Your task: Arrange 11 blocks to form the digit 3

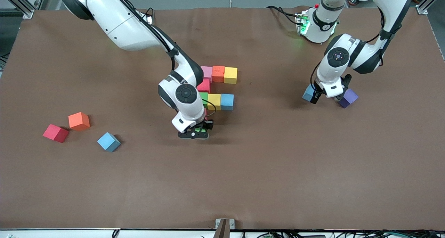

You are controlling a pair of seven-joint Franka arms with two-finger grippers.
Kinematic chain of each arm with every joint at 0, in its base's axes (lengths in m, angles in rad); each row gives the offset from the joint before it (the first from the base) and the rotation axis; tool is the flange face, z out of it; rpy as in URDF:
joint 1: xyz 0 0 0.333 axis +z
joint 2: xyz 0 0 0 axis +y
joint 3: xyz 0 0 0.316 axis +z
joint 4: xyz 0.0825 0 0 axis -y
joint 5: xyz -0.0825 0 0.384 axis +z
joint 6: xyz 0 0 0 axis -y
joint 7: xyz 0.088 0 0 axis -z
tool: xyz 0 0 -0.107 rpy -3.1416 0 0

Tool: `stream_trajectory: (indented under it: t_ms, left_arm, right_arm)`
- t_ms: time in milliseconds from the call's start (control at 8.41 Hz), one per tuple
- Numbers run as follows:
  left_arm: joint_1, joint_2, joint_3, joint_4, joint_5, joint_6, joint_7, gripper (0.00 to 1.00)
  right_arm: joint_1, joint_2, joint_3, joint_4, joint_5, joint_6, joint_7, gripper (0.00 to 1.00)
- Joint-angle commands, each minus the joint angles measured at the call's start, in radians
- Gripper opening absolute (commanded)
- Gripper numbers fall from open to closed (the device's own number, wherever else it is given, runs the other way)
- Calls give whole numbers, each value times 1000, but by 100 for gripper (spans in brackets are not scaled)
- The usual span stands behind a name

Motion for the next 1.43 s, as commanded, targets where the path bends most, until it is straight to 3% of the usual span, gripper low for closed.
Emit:
stream_trajectory:
  t_ms: [0,476,595,713,832,1308]
  left_arm:
    - [15,-38,-11,-36,11,29,-9,100]
    - [15,-33,-11,-45,13,44,-15,96]
    - [15,-33,-11,-44,13,44,-18,78]
    - [15,-33,-11,-42,11,44,-18,53]
    - [16,-30,-11,-34,11,44,-18,38]
    - [4,42,-16,172,-2,-30,-104,32]
  right_arm:
    - [4,-21,3,-3,-26,-25,20,100]
    - [5,-21,3,2,-26,-26,23,100]
    - [1,-21,3,8,-26,-28,20,100]
    - [-5,-21,4,37,-24,-67,15,100]
    - [-13,-21,6,80,-17,-125,12,100]
    - [-65,-96,16,114,25,-225,3,100]
